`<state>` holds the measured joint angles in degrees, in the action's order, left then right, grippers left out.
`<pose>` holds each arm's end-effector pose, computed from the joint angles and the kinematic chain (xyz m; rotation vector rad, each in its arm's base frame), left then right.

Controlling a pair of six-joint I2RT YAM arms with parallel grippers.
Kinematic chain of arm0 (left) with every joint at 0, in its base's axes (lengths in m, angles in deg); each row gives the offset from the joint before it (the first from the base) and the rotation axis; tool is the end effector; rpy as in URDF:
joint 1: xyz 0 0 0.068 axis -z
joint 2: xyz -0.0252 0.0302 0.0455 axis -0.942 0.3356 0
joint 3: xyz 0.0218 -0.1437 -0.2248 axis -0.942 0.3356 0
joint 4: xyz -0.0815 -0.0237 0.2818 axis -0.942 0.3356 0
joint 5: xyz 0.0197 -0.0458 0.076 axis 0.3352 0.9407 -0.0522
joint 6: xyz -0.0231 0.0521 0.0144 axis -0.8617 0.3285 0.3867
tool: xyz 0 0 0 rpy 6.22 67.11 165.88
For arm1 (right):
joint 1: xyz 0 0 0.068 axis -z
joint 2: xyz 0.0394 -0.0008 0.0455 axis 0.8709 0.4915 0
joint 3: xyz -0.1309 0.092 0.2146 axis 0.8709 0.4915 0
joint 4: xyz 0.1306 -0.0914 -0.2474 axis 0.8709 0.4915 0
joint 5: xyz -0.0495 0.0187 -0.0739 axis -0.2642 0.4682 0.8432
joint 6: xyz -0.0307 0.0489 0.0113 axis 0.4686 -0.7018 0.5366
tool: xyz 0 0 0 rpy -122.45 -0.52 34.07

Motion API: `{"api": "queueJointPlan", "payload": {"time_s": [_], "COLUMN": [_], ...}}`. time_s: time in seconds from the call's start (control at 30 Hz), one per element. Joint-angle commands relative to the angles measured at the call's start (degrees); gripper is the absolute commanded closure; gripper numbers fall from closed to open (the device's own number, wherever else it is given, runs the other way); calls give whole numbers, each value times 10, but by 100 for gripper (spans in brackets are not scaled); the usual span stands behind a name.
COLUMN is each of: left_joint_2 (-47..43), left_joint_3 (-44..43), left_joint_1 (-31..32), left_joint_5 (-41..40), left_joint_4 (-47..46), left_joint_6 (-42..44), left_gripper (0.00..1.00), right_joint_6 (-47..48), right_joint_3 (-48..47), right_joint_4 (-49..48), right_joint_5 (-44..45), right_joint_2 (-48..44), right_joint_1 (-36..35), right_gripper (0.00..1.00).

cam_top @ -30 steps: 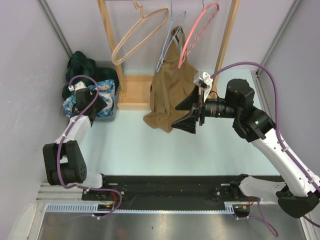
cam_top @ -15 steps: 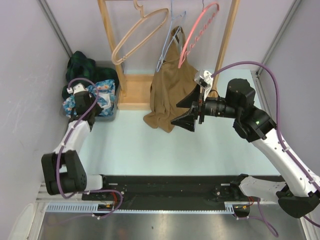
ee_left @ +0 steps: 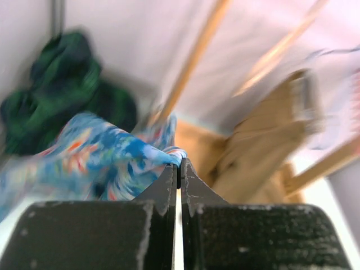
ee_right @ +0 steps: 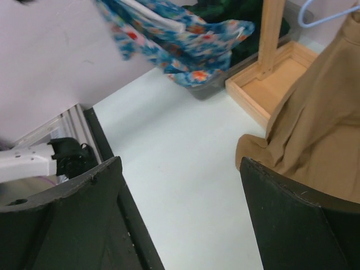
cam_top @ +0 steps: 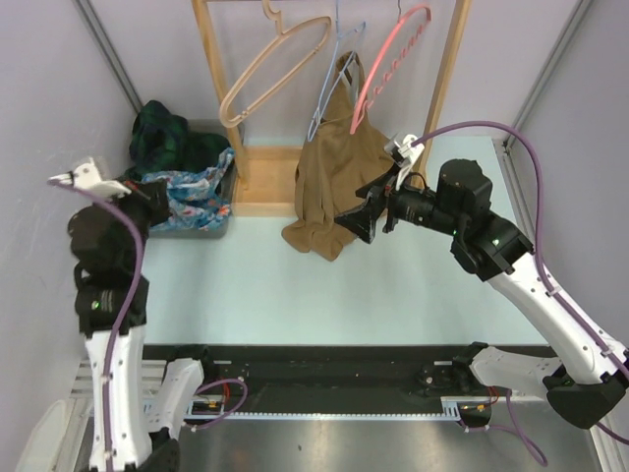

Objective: Place the skirt on the hanger
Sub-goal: Grab the skirt from the pile, then move the skirt to the center of the board, then flatten the skirt

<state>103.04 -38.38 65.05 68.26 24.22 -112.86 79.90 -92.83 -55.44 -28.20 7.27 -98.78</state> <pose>0.1791 0.0159 0.4506 -0.3870 1.5624 -0.2601 0.2041 0.1833 0.4561 -0.7885 1.5796 0.9454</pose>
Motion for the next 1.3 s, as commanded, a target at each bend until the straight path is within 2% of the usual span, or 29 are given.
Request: {"api": "queueJointPlan", "payload": {"time_s": [0.0, 0.1, 0.13, 0.23, 0.33, 0.43, 0.5, 0.57, 0.6, 0.7, 0.9, 1.13, 1.27], "left_joint_2": [-23, -27, -31, -43, -45, -45, -44, -40, -39, -30, -15, -2, 5], "left_joint_3": [-103, -132, -135, -136, -133, -107, -97, -98, -103, -114, -121, -133, -142], "left_joint_1": [5, 5, 6, 23, 45, 73, 80, 87, 89, 100, 125, 144, 151], "left_joint_5": [94, 207, 268, 328, 330, 331, 331, 334, 338, 346, 356, 352, 342], "left_joint_4": [25, -17, -34, -83, -73, -73, -80, -82, -83, -84, -94, -99, -101], "left_joint_6": [-3, -13, -20, -45, -43, -48, -60, -62, -61, -57, -58, -55, -58], "left_gripper": [100, 100, 100, 100, 100, 100, 100, 100, 100, 100, 100, 100, 100], "right_joint_6": [-22, -35, -42, -51, -57, -45, -7, 17, 36, 57, 48, 59, 50], "right_joint_3": [12, 20, 21, 27, 38, 55, 68, 104, 121, 169, 213, 216, 209], "right_joint_4": [-49, -59, -62, -62, -55, -33, -12, -12, -30, -69, -148, -158, -217], "right_joint_5": [66, 92, 107, 129, 115, 48, 45, 83, 131, 216, 262, 260, 234], "right_joint_2": [-11, -14, -13, -8, -7, -4, -7, -15, -21, -11, 16, 64, 110], "right_joint_1": [-4, -5, -4, -4, -4, -12, -57, -112, -167, -235, -252, -245, -239], "right_gripper": [10, 9, 9, 8, 7, 6, 6, 5, 5, 4, 4, 9, 13]}}
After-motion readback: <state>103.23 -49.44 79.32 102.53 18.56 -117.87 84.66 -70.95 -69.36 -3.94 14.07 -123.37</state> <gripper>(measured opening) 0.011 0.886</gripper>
